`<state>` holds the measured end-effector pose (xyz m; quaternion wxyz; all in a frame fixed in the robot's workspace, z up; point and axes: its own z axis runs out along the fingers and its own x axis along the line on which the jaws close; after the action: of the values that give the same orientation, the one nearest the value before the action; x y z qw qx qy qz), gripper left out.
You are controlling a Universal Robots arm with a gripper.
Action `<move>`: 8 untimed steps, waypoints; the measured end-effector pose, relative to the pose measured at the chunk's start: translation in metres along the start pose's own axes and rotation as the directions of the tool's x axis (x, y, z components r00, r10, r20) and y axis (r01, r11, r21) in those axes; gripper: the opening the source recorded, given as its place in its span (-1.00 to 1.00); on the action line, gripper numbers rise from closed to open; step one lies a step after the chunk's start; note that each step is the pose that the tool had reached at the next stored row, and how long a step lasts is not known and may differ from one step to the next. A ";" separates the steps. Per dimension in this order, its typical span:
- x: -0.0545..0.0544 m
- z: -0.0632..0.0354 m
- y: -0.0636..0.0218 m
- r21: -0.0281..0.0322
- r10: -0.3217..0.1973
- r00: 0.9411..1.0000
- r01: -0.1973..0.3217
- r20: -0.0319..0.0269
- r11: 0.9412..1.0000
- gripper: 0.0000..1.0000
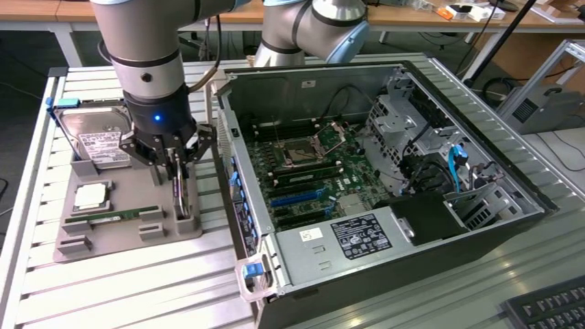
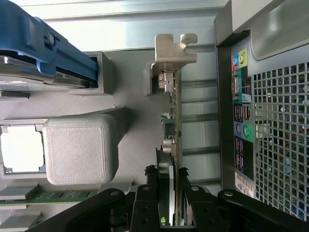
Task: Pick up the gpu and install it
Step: 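Pick up the gpu and move the gpu toward the slot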
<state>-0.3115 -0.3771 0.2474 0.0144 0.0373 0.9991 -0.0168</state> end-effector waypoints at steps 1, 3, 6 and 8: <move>0.000 -0.0002 0.0000 0.000 0.000 1.000 0.000 0.000 1.000 -0.47; 0.000 -0.0008 0.0000 0.000 0.000 1.000 0.000 0.000 1.000 -0.47; 0.000 -0.0017 0.0000 0.000 0.000 1.000 0.000 0.000 1.000 -0.47; 0.000 -0.0022 0.0000 0.000 0.000 1.000 0.000 0.000 1.000 -0.47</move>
<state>-0.3114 -0.3771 0.2496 0.0146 0.0374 0.9991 -0.0167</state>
